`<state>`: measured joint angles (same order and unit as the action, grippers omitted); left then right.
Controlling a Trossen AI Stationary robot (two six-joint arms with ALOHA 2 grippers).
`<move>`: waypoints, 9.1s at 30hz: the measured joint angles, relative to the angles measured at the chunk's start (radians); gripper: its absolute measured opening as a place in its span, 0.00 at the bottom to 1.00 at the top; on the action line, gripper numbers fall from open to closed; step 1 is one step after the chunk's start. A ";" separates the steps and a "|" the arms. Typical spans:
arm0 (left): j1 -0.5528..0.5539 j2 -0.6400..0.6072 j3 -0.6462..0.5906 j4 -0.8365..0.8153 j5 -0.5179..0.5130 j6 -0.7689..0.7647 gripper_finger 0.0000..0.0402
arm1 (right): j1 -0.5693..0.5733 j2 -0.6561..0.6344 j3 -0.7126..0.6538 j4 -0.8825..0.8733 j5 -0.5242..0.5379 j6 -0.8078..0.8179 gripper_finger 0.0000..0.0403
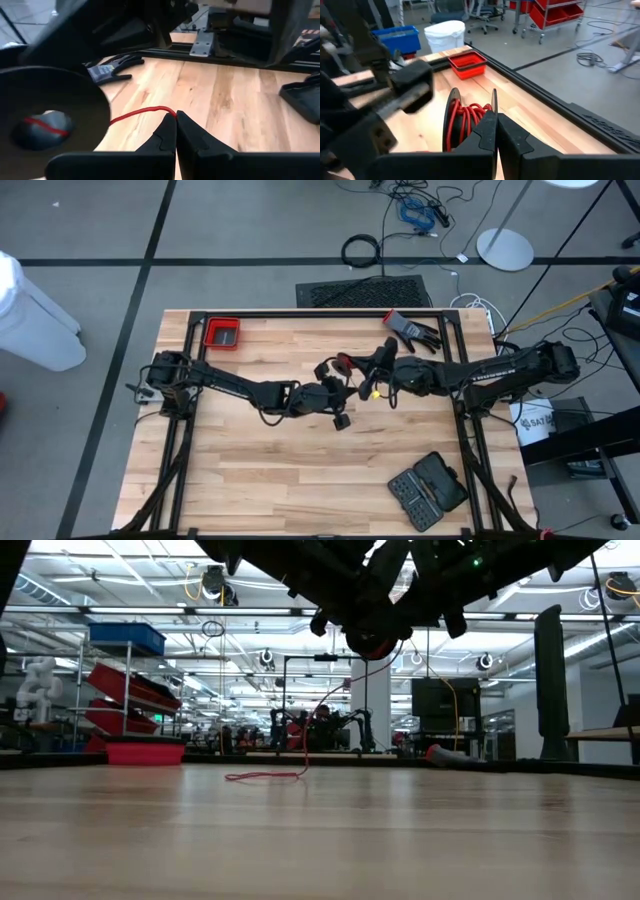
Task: Coil cords
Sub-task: Coil the red wire onto the spool
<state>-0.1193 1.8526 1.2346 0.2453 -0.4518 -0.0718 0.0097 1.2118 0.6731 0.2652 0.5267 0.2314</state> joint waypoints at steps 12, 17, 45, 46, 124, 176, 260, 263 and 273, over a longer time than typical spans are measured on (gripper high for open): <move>-0.027 -0.026 0.000 -0.018 -0.103 0.054 0.00 | 0.001 0.000 0.000 -0.067 0.029 0.000 0.00; -0.028 -0.079 0.000 -0.066 -0.106 0.054 0.00 | 0.001 -0.001 0.000 -0.103 0.022 0.000 0.00; -0.042 -0.151 0.000 -0.419 -0.248 0.106 0.00 | 0.000 -0.032 0.001 -0.120 -0.286 -0.113 0.00; -0.046 -0.151 0.000 -0.421 -0.247 0.106 0.00 | 0.000 -0.037 0.001 -0.121 -0.301 -0.113 0.00; -0.151 -0.238 0.000 -0.620 -0.059 0.077 0.38 | 0.000 -0.072 0.002 -0.113 -0.375 -0.098 0.00; -0.131 -0.251 -0.359 -0.371 -0.154 0.000 0.31 | 0.005 -0.072 0.002 -0.112 -0.372 -0.067 0.00; -0.024 -0.140 -0.367 0.159 -0.171 -0.064 0.01 | 0.071 0.036 0.001 0.238 -0.262 -0.007 0.00; -0.018 -0.140 -0.367 0.175 -0.116 -0.081 0.01 | 0.071 0.055 0.001 0.258 -0.257 -0.013 0.00; -0.026 -0.140 -0.367 0.272 -0.020 -0.159 0.01 | 0.071 0.183 0.001 0.428 -0.179 -0.037 0.00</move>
<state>-0.1455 1.7126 0.8677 0.5174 -0.4721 -0.2306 0.0807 1.3947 0.6743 0.6935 0.3473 0.1940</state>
